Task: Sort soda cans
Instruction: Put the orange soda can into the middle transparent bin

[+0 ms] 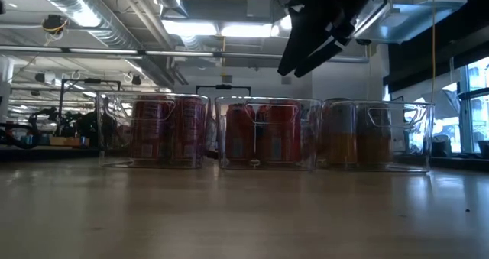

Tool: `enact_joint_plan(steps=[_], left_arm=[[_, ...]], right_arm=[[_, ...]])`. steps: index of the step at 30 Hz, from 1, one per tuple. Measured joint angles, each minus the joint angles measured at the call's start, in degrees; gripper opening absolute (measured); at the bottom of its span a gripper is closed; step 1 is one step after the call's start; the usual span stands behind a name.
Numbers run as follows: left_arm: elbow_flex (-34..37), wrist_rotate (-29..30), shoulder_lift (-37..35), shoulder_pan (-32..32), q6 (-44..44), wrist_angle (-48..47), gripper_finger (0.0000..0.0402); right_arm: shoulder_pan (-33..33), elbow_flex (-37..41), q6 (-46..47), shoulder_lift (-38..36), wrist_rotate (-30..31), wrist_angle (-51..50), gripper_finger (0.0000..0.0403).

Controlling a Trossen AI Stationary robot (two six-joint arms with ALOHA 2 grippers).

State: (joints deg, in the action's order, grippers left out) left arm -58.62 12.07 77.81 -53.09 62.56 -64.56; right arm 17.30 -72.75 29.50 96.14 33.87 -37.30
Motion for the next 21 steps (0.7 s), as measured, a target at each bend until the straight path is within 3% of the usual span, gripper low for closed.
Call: enact_joint_plan(steps=[9, 21], left_arm=[[-4.40, 1.41, -1.61, 12.33, -10.03, -1.39, 0.0282], [-15.28, 2.11, -1.72, 29.37, -29.39, 1.34, 0.0281]], right_arm=[[0.79, 0.01, 0.20, 0.00, -6.42, -0.28, 0.0390], [7.94, 0.00, 5.25, 0.00, -0.94, -3.81, 0.0390]])
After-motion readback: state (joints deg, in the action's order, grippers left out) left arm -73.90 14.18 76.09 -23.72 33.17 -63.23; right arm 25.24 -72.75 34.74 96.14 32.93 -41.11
